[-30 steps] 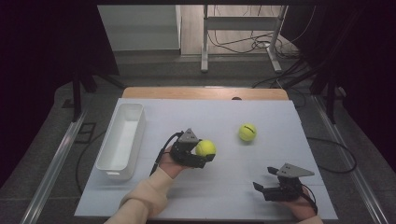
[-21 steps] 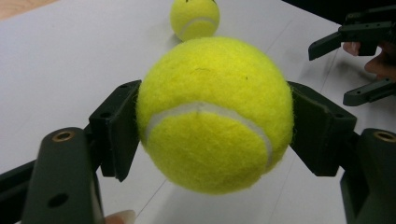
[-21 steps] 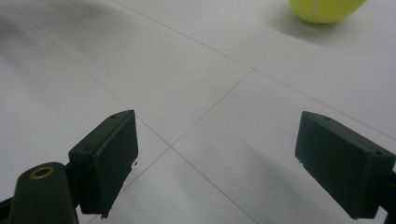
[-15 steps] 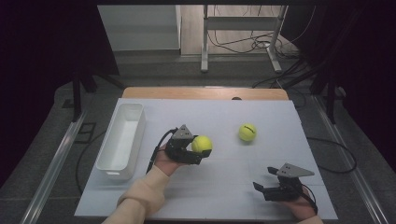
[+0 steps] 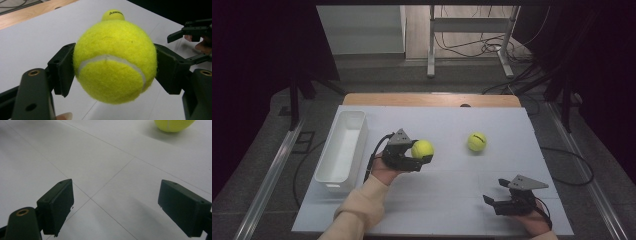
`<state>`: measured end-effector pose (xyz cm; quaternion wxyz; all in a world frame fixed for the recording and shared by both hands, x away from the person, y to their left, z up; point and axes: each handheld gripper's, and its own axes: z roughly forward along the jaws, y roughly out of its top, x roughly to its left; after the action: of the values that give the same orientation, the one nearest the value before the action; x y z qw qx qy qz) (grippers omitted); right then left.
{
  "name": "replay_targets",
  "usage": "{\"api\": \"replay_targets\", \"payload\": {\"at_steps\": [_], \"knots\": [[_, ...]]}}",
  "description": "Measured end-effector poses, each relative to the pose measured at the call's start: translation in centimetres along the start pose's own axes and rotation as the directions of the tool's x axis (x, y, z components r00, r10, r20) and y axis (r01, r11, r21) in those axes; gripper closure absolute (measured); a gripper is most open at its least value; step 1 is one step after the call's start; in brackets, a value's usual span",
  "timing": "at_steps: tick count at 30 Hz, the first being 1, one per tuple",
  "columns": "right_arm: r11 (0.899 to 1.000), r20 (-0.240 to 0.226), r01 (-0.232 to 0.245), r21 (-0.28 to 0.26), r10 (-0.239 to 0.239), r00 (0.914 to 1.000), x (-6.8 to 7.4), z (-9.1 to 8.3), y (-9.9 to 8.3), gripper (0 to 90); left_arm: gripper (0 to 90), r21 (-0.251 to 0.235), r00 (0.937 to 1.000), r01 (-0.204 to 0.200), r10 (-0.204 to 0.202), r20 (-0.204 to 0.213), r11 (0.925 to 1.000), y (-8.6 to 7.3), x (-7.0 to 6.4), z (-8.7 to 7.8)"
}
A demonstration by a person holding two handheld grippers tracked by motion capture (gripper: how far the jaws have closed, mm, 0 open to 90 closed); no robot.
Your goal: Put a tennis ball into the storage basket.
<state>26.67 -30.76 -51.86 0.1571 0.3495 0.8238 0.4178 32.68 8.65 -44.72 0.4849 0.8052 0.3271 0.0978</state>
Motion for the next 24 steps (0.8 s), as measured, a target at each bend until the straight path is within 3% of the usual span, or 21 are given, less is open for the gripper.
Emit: {"api": "replay_targets", "payload": {"at_steps": [24], "knots": [[1.0,0.0,0.0,0.0,0.0,1.0,0.0,0.0,0.0,13.7,26.2,-0.04,0.9985,0.04,-0.041,-0.036,0.9984,0.3,1.6,-2.4]]}}
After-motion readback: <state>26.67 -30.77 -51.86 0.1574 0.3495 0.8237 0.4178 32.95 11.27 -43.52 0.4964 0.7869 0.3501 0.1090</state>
